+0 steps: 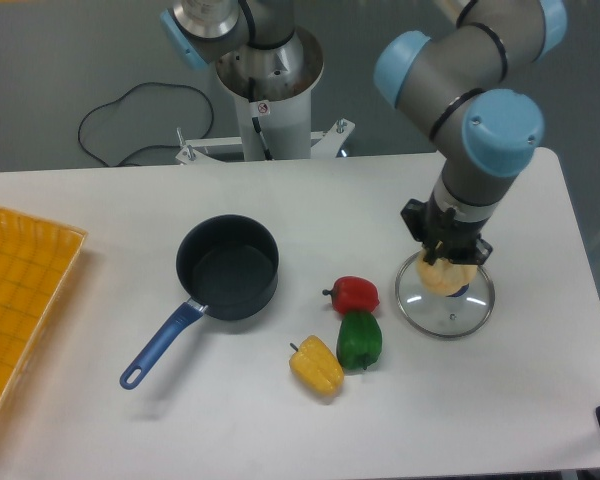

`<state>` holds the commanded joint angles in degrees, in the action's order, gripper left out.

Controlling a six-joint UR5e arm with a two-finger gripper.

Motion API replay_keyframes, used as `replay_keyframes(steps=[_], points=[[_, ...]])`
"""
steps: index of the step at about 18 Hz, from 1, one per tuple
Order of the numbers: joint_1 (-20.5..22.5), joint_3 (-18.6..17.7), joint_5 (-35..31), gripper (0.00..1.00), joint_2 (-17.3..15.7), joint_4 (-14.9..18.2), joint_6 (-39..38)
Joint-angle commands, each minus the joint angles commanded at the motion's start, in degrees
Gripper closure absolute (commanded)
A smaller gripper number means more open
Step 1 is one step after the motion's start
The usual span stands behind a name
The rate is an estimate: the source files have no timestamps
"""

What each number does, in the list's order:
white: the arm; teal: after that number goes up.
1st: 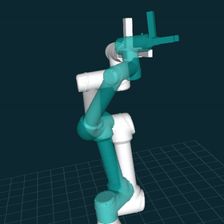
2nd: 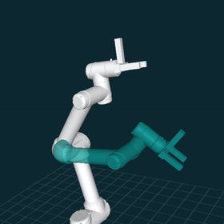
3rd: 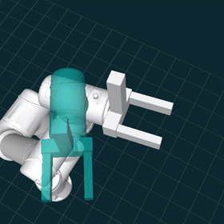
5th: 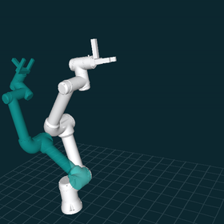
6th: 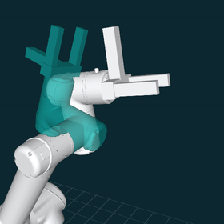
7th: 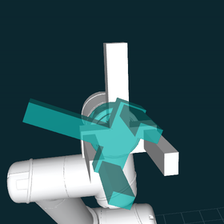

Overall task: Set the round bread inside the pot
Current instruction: 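Lift the round bread roll off the glass lid with the gripper, then carry the bread roll over the dark blue saucepan and lower it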

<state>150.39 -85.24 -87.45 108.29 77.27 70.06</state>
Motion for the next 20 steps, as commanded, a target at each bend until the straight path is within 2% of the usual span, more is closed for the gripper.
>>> replay_keyframes(steps=[3, 5, 11, 13, 16, 20], points=[[-2.29, -4.22, 0.18, 0.86, -2.64, -3.79, -1.85], [-3.95, -5.98, 0.18, 0.86, -4.22, -4.15, -2.9], [-13.44, -8.1, 0.09, 0.86, -5.63, -4.85, -13.26], [-16.26, -9.5, 0.0, 0.86, -5.81, -7.9, -15.65], [-18.2, -12.84, 0.0, 0.86, -6.69, -12.31, -17.23], [-19.52, -16.79, -0.26, 0.86, -8.88, -12.85, -17.06]])
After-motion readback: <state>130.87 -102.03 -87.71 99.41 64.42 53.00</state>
